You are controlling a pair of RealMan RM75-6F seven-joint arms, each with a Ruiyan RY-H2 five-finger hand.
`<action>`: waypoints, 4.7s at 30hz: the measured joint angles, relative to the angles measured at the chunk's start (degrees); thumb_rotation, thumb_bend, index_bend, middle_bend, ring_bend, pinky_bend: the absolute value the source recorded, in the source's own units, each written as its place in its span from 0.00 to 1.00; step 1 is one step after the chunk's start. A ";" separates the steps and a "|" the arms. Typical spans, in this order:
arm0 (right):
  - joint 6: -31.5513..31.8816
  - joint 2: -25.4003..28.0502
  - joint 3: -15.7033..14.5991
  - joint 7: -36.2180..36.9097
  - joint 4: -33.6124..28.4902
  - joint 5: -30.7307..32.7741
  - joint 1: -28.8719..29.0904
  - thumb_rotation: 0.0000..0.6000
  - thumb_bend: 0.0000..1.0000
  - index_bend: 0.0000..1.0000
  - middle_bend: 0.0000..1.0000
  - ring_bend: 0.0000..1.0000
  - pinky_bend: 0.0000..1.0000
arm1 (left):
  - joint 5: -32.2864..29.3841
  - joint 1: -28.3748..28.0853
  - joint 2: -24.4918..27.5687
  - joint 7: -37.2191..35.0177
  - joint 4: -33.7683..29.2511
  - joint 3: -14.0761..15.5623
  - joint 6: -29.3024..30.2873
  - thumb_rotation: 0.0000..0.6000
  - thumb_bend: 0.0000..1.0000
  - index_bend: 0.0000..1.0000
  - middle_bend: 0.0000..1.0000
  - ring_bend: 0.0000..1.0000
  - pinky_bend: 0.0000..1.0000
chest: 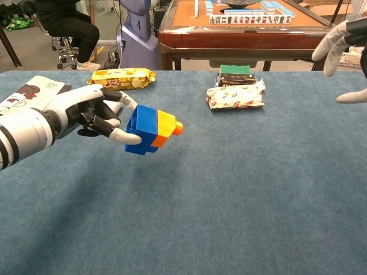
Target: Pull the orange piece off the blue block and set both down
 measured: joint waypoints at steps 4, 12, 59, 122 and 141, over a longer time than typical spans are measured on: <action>-2.49 -1.01 0.87 -0.52 -0.73 0.75 2.31 1.00 0.00 0.37 0.65 0.75 0.78 | -1.18 1.02 1.14 -1.59 -1.54 -1.16 0.16 1.00 0.15 0.63 1.00 1.00 1.00; -8.50 -3.11 3.07 -0.15 -2.23 3.77 7.55 1.00 0.00 0.37 0.90 0.99 0.99 | -2.84 2.37 2.54 -4.80 -3.76 -3.14 -0.16 1.00 0.15 0.63 1.00 1.00 1.00; -26.42 -1.19 8.79 -28.37 -6.03 58.81 41.31 1.00 0.04 0.47 1.00 1.00 1.00 | -9.40 1.00 2.40 -10.14 -8.15 -10.87 -0.95 1.00 0.16 0.64 1.00 1.00 1.00; -27.92 -9.32 2.57 -29.10 3.07 65.88 50.49 1.00 0.07 0.56 1.00 1.00 1.00 | -7.83 0.82 1.85 -10.18 -9.02 -9.31 -0.24 1.00 0.16 0.64 1.00 1.00 1.00; -28.93 -9.67 1.94 -28.23 3.91 65.69 50.95 1.00 0.27 0.60 1.00 1.00 1.00 | -8.21 1.06 2.19 -10.57 -9.23 -9.64 -0.24 1.00 0.16 0.64 1.00 1.00 1.00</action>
